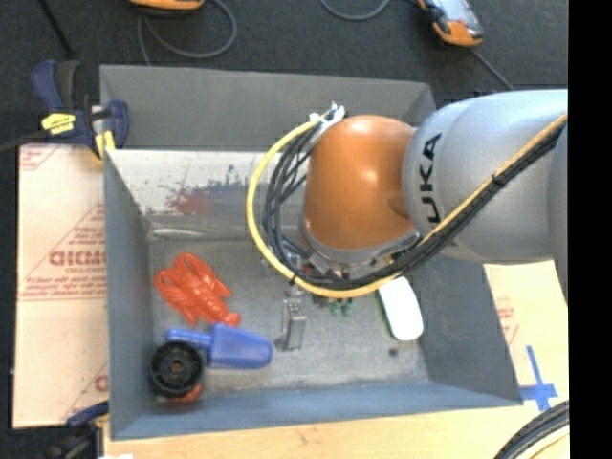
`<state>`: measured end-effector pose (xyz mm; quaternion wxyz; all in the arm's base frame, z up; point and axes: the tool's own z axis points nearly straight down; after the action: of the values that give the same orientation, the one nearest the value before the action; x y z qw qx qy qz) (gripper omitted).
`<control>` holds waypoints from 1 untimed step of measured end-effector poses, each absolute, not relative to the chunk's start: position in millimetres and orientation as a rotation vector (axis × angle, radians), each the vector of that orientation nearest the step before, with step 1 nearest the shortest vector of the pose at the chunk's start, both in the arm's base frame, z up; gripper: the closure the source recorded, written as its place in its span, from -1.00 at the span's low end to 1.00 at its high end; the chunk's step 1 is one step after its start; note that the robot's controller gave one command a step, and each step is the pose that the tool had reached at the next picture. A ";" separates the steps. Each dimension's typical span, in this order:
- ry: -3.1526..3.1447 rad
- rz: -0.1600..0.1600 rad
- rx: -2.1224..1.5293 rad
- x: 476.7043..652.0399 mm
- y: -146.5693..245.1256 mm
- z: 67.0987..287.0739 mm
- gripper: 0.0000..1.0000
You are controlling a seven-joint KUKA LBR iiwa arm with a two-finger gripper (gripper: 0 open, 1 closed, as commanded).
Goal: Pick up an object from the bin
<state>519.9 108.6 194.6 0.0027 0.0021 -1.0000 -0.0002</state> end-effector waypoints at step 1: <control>-3.138 -0.001 0.006 519.8 108.4 196.3 -1.00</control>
Offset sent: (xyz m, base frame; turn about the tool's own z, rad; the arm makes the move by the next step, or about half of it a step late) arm 0.0217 0.0628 0.0123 -0.2935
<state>519.8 108.4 196.3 0.0019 0.0018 -1.0000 -0.0003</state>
